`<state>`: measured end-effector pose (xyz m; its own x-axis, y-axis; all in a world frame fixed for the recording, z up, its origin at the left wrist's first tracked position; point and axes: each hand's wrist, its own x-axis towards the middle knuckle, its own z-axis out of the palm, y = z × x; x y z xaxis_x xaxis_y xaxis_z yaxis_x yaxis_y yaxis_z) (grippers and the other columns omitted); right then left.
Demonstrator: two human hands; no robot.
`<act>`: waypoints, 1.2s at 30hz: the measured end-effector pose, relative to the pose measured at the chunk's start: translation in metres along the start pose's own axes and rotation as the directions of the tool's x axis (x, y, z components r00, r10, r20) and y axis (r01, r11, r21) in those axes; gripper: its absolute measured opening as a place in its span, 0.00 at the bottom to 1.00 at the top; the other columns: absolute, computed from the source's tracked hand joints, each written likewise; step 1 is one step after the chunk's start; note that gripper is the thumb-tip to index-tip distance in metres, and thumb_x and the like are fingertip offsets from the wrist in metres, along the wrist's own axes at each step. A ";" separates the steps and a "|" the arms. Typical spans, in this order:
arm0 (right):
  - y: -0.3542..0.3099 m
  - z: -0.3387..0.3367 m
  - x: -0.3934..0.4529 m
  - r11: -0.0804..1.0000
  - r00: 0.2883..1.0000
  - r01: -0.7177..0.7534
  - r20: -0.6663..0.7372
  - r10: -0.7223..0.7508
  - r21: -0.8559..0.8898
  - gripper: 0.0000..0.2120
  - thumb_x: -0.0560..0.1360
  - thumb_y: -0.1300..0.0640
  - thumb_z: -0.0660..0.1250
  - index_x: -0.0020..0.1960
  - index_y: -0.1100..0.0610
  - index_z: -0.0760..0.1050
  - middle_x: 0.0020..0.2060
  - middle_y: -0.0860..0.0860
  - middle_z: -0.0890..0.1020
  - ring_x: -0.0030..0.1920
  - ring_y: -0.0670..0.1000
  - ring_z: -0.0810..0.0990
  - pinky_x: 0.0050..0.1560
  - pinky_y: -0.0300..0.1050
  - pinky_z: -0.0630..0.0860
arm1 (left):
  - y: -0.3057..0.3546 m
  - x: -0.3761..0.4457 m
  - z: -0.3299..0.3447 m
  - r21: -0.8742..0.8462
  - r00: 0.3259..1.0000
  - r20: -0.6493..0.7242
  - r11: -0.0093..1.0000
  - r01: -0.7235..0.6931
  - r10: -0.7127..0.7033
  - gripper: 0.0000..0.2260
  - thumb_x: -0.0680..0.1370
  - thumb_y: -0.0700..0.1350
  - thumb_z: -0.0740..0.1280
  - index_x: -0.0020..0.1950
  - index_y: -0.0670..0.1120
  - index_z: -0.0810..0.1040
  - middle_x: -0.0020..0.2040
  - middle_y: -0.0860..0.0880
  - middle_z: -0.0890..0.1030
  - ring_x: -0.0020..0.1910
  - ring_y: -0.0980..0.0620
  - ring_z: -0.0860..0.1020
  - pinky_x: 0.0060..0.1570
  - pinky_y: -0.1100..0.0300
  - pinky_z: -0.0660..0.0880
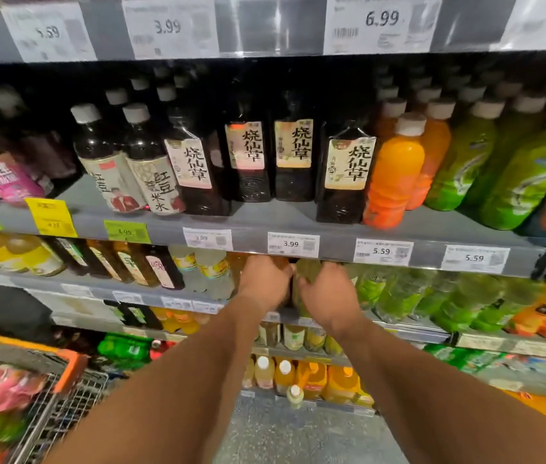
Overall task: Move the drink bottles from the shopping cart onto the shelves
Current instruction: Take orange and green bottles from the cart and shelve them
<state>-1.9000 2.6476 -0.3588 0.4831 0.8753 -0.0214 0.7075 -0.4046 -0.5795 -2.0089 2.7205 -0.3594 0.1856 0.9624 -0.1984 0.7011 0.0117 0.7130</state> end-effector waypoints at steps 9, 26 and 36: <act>-0.001 0.011 0.009 0.982 0.998 -0.047 -0.039 0.056 0.183 0.13 0.73 0.55 0.69 0.57 0.57 0.76 0.47 0.57 0.80 0.48 0.62 0.80 0.41 0.43 0.69 | -0.011 -0.005 0.009 -0.105 0.996 -0.046 0.991 -0.086 0.081 0.10 0.70 0.46 0.73 0.51 0.47 0.83 0.48 0.47 0.84 0.50 0.45 0.80 0.51 0.49 0.79; -0.107 0.011 -0.095 0.958 0.967 0.247 -0.097 -0.234 0.148 0.16 0.73 0.54 0.69 0.57 0.45 0.67 0.48 0.47 0.81 0.49 0.55 0.81 0.42 0.43 0.70 | -0.081 -0.107 -0.107 -0.408 0.986 -0.164 0.907 -0.101 0.036 0.11 0.70 0.51 0.74 0.49 0.61 0.78 0.44 0.55 0.84 0.45 0.53 0.82 0.47 0.47 0.81; -0.311 0.081 -0.192 0.837 0.845 0.534 -0.061 -0.531 0.120 0.19 0.70 0.44 0.69 0.57 0.50 0.70 0.48 0.55 0.82 0.49 0.61 0.80 0.44 0.50 0.74 | -0.198 -0.200 -0.306 -0.385 0.843 -0.529 0.913 -0.132 -0.101 0.11 0.68 0.51 0.77 0.48 0.51 0.81 0.43 0.54 0.84 0.48 0.51 0.82 0.45 0.56 0.77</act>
<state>-2.2543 2.6267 -0.2406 0.0642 0.9386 0.3389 0.7885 0.1605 -0.5938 -2.3955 2.6092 -0.2556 -0.2788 0.9533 0.1162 0.3509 -0.0115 0.9363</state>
